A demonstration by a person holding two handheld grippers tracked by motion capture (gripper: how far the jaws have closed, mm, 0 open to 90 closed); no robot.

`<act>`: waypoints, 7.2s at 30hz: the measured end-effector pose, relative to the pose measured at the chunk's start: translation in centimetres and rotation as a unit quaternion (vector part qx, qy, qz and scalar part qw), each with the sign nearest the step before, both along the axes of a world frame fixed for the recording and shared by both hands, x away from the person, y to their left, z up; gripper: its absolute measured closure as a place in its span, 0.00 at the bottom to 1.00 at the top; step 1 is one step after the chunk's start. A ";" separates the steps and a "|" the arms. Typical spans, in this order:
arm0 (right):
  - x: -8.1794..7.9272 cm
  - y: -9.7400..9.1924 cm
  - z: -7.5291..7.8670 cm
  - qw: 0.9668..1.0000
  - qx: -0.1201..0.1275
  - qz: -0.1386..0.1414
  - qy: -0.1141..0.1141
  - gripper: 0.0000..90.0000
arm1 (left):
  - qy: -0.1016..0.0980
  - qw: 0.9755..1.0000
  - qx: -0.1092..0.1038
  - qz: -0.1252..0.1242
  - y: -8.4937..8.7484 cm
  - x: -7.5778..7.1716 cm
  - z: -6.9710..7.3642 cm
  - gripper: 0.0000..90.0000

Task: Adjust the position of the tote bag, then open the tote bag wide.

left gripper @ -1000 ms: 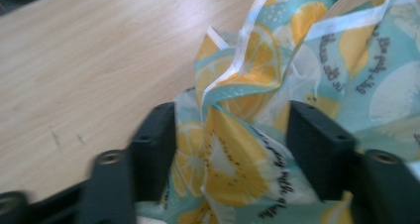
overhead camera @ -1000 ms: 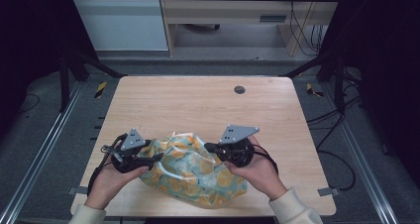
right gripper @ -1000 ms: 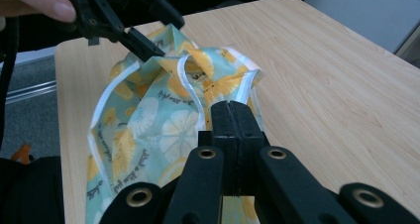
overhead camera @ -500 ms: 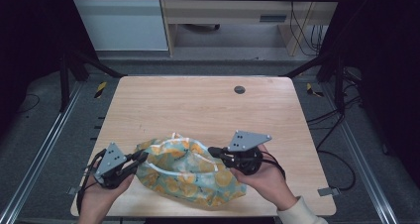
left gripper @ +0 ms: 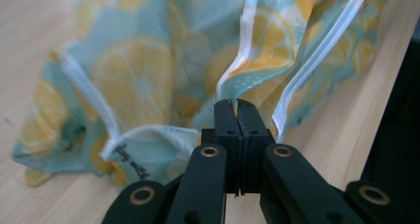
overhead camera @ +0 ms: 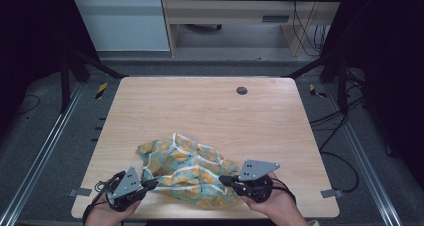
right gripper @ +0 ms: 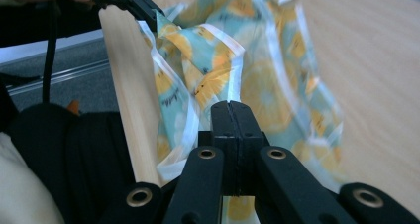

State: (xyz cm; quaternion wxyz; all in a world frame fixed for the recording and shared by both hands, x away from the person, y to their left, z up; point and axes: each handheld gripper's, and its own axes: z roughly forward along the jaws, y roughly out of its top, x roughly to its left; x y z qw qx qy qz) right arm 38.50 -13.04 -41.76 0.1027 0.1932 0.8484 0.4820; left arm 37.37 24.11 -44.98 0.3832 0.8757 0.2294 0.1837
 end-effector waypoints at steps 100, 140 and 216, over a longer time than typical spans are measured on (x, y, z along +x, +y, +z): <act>7.3 4.7 7.3 0.998 -0.046 -0.024 -0.047 1.00 | -0.080 0.996 -0.029 0.026 -3.1 -1.0 4.9 0.53; 16.9 2.8 -5.0 0.978 -0.142 -0.138 0.065 1.00 | 0.022 0.993 0.081 0.084 -5.1 4.1 -3.6 0.48; 4.2 -0.8 -6.9 0.984 -0.146 -0.025 0.099 1.00 | 0.051 0.985 0.072 0.146 -2.4 4.0 -3.3 0.47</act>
